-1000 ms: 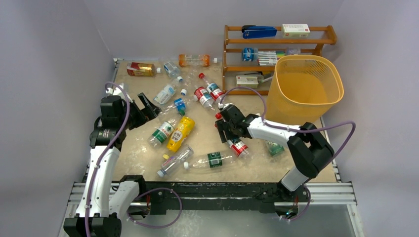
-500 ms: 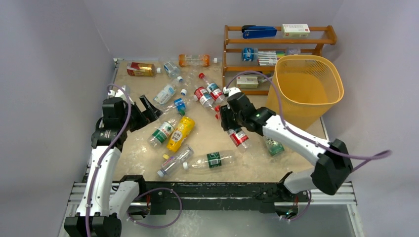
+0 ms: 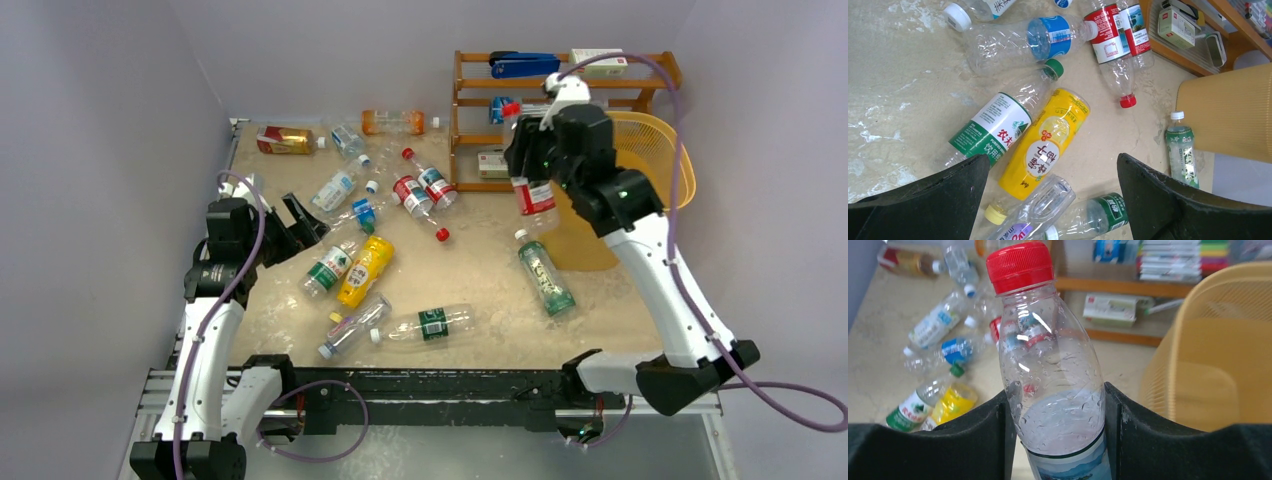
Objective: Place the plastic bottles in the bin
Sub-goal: Pick up the plastic bottle at the center of the board, then place the plastic bottle in the trash bin.
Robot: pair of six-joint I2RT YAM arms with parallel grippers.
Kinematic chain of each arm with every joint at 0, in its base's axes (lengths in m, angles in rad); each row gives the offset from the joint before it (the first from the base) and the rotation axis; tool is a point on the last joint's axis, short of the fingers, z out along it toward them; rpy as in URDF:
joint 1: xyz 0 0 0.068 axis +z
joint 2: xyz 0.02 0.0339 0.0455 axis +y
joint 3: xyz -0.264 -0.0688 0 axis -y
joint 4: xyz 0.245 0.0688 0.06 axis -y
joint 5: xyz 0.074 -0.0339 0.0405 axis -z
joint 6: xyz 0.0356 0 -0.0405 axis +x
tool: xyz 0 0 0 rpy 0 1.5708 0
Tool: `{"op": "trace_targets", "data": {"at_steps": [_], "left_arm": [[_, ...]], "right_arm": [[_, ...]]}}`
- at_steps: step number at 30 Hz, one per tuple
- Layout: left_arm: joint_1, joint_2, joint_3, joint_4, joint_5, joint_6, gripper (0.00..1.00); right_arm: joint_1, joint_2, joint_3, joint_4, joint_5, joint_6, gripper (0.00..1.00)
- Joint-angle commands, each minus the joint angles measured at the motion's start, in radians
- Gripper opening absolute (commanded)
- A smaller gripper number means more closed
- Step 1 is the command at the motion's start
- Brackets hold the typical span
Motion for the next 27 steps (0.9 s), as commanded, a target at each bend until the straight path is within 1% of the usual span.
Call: {"op": "trace_targets", "data": {"at_steps": [1, 7, 10, 15, 24, 27], "left_arm": [[-0.005, -0.018, -0.003, 0.037, 0.016, 0.013, 0.99], [-0.005, -0.018, 0.004, 0.03, 0.022, 0.019, 0.99], [-0.005, -0.018, 0.003, 0.029, 0.03, 0.019, 0.99], [-0.005, -0.02, 0.002, 0.03, 0.044, 0.018, 0.99], [-0.005, -0.014, -0.025, 0.059, 0.071, 0.007, 0.99], [-0.006, -0.005, -0.025, 0.063, 0.08, 0.012, 0.99]], "right_arm": [[-0.096, 0.011, 0.166, -0.047, 0.009, -0.068, 0.5], [-0.258, 0.06, 0.294, -0.049, 0.0, -0.101, 0.5], [-0.336, 0.083, 0.326, -0.033, -0.021, -0.099, 0.5], [-0.464, 0.121, 0.338, 0.002, -0.105, -0.09, 0.5], [-0.575, 0.162, 0.316, 0.048, -0.188, -0.086, 0.51], [-0.592, 0.177, 0.324, 0.043, -0.197, -0.087, 0.57]]}}
